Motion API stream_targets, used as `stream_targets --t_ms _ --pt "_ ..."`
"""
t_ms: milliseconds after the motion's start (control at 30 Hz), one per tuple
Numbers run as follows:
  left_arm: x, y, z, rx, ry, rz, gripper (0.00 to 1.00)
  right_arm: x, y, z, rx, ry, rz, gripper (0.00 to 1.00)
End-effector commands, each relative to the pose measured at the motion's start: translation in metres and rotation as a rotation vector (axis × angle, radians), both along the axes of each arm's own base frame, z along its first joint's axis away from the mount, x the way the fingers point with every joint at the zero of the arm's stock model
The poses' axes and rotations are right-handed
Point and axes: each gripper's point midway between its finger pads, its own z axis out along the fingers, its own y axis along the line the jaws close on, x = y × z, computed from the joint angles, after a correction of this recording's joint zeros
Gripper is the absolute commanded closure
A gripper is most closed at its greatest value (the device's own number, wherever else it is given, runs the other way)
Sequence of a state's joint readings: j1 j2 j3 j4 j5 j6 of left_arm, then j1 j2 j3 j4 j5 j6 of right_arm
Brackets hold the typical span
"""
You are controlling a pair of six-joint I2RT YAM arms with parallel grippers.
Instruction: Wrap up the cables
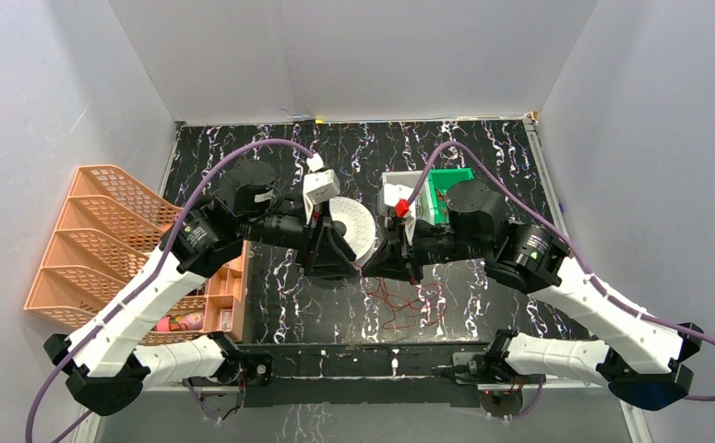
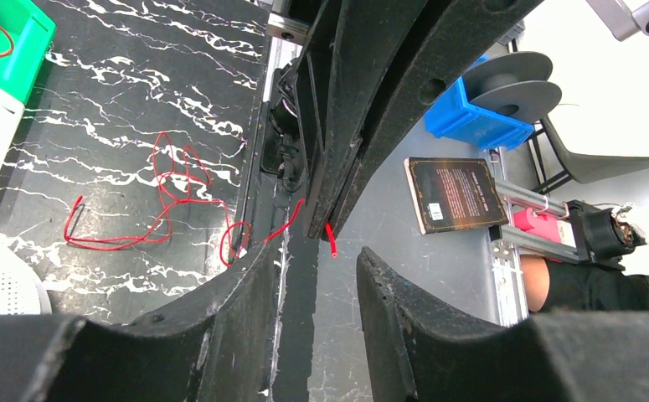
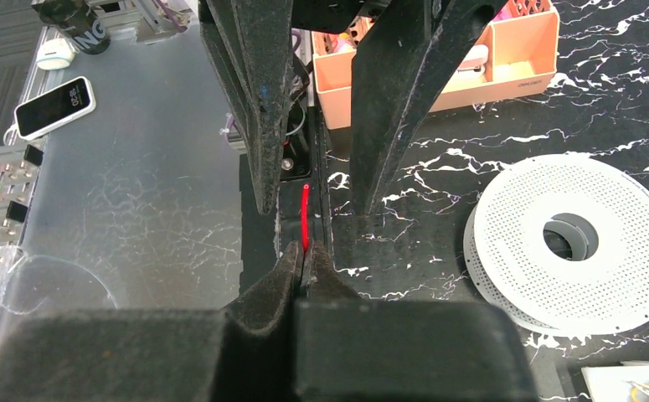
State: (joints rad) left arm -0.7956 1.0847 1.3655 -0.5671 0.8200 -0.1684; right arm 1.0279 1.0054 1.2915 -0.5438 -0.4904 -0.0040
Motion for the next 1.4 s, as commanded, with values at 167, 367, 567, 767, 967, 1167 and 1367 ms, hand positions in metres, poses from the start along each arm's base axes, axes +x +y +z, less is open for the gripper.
stream_targets --t_ms 167,367,567,767,967,1167,1367 --pt "-0.009 0.000 0.004 -0.033 0.009 -0.038 0.65 -0.003 0.010 0.009 0.052 -0.030 0.054 1.00" --pt "-0.009 0.001 0.001 -0.027 0.012 -0.032 0.72 -0.003 0.012 0.010 0.059 -0.029 0.056 1.00" --pt "-0.010 0.001 0.001 -0.031 0.014 -0.036 0.78 -0.002 0.012 0.012 0.069 -0.033 0.054 1.00" --pt "-0.011 0.002 0.001 -0.034 0.012 -0.037 0.86 -0.002 0.013 0.008 0.061 -0.023 0.054 1.00" --pt "-0.011 0.002 0.000 -0.035 0.012 -0.034 1.00 0.000 0.014 0.007 0.060 -0.023 0.048 1.00" --pt "-0.012 0.004 0.001 -0.042 0.002 -0.025 1.00 0.005 0.012 0.004 0.052 -0.023 0.005 1.00" --pt "-0.005 0.005 0.004 -0.050 -0.008 0.029 1.00 0.010 -0.001 0.003 0.075 -0.027 -0.082 0.60"
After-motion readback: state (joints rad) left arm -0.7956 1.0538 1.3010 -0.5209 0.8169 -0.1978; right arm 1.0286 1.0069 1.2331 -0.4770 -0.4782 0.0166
